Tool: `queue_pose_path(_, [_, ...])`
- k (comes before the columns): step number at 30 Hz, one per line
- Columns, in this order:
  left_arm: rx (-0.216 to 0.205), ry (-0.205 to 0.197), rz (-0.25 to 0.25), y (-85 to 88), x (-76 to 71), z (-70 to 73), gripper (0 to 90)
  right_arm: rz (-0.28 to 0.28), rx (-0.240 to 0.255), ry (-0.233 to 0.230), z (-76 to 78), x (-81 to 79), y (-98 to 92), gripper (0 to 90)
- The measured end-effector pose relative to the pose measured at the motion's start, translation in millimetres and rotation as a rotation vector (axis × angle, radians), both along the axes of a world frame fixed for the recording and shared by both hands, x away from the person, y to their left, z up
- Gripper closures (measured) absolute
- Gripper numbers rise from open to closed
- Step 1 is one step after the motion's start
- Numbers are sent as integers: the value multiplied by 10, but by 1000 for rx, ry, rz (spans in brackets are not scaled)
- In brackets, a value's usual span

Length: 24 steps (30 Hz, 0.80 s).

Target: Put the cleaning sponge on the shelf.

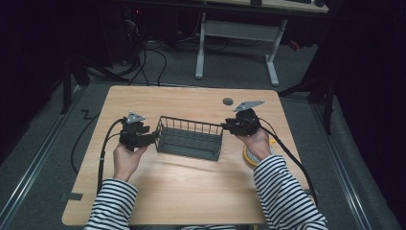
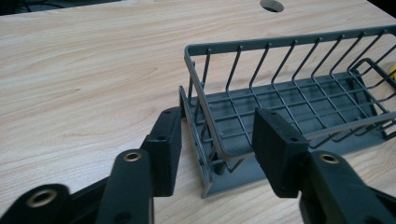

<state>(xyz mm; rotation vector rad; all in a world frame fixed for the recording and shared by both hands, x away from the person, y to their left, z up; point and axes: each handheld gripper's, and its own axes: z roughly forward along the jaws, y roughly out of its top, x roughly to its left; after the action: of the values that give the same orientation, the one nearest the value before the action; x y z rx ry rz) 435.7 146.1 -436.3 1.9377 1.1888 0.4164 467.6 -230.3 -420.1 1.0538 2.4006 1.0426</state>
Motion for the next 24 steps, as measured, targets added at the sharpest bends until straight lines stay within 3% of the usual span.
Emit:
queue_pose_path(3, [3,11,4,-14,28,-2,585,-11,-14,16,-43,48,-4,681])
queue_pose_path(17, [-3,60,21,-46,122,-72,720,-3,24,48,-93,126,16,710])
queue_pose_path(24, [-19,68,10,-59,144,-86,806,21,-45,50,-82,138,120,768])
